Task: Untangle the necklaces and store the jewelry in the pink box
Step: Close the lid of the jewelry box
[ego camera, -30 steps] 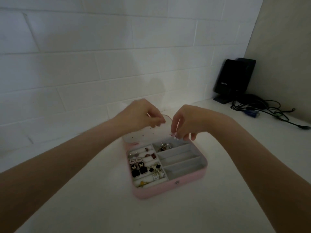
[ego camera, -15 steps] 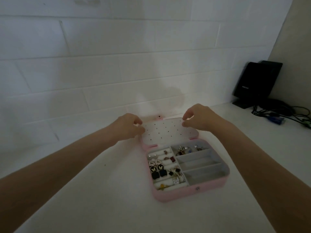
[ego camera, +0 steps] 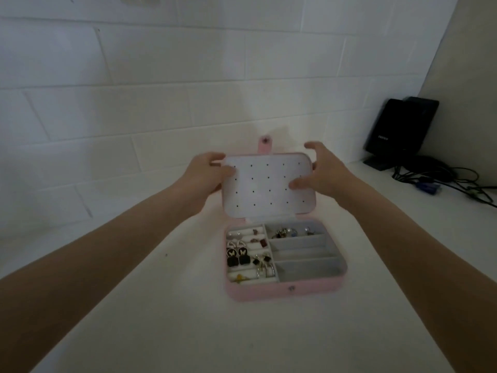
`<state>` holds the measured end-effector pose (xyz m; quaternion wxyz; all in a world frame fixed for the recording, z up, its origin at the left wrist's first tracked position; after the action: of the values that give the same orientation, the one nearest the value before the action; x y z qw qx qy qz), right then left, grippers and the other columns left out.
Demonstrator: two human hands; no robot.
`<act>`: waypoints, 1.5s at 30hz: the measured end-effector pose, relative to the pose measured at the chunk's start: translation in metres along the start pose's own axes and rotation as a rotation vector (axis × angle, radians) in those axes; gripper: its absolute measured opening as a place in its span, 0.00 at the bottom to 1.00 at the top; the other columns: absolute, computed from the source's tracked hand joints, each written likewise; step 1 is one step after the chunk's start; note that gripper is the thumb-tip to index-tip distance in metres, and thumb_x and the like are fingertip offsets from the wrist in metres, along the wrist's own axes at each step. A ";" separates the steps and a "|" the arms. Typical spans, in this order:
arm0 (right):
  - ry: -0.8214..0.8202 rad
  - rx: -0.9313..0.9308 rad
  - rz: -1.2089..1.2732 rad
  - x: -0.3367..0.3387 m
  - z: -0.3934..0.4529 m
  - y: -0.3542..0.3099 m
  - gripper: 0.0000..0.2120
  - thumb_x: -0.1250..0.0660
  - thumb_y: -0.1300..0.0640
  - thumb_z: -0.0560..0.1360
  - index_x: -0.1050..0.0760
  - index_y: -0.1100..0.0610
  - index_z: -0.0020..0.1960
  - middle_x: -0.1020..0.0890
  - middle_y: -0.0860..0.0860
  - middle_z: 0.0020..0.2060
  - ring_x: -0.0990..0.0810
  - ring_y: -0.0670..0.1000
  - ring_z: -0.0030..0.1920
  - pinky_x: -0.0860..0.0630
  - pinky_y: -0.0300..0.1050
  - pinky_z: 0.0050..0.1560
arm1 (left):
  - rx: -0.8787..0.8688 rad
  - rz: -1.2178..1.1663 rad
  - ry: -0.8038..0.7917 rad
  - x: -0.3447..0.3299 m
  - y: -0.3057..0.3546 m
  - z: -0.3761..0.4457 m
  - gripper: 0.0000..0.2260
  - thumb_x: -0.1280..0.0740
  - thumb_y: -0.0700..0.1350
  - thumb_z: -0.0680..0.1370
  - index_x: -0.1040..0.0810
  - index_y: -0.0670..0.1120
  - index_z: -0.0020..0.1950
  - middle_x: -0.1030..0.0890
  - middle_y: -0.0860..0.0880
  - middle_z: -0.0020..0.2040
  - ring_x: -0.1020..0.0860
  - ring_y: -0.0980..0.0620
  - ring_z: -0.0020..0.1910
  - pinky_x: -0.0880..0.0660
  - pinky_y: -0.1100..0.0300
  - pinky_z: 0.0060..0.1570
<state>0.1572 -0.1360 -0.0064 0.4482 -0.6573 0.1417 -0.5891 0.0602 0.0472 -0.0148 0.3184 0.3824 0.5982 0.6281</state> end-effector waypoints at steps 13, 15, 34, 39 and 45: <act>0.073 0.427 -0.507 0.025 -0.072 -0.054 0.10 0.32 0.55 0.73 0.28 0.56 0.52 0.24 0.51 0.45 0.26 0.52 0.48 0.30 0.46 0.50 | -0.738 0.751 -0.075 0.011 0.025 -0.074 0.10 0.33 0.37 0.74 0.28 0.47 0.52 0.22 0.49 0.48 0.23 0.50 0.47 0.25 0.61 0.47; 0.040 0.459 -0.604 0.021 -0.092 -0.049 0.06 0.33 0.55 0.73 0.29 0.54 0.48 0.26 0.50 0.43 0.29 0.51 0.44 0.35 0.40 0.40 | -0.807 0.871 -0.134 0.011 0.016 -0.093 0.10 0.33 0.39 0.74 0.28 0.45 0.54 0.19 0.48 0.48 0.21 0.49 0.46 0.25 0.56 0.47; -0.211 0.386 -0.488 -0.024 -0.132 -0.003 0.27 0.27 0.54 0.68 0.32 0.50 0.65 0.25 0.51 0.59 0.26 0.52 0.57 0.28 0.45 0.55 | -0.678 1.268 -0.256 -0.026 -0.015 -0.120 0.19 0.32 0.56 0.73 0.31 0.45 0.55 0.23 0.48 0.52 0.26 0.47 0.49 0.40 0.60 0.40; -0.242 0.398 -0.498 -0.019 -0.131 -0.001 0.30 0.26 0.56 0.66 0.32 0.49 0.66 0.24 0.51 0.58 0.27 0.51 0.56 0.29 0.43 0.53 | -0.684 1.310 -0.260 -0.028 -0.009 -0.120 0.19 0.32 0.55 0.73 0.31 0.45 0.55 0.22 0.46 0.52 0.25 0.46 0.49 0.39 0.60 0.40; -0.208 0.426 -0.523 -0.022 -0.131 0.000 0.30 0.26 0.55 0.67 0.33 0.48 0.66 0.24 0.51 0.59 0.27 0.52 0.57 0.29 0.43 0.54 | -0.697 1.304 -0.258 -0.027 -0.009 -0.122 0.19 0.32 0.55 0.73 0.30 0.45 0.55 0.22 0.47 0.51 0.26 0.47 0.49 0.41 0.61 0.40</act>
<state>0.0333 -0.1753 -0.0336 0.4212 -0.6196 -0.2040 -0.6301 -0.0315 -0.0371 -0.0256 0.0518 0.6070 -0.0254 0.7926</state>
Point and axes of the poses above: each hand's wrist, its own z-axis towards the middle knuckle, its own x-axis out of the back of the hand, y = z × x, the point moved 2 cm from there along z, towards the middle knuckle
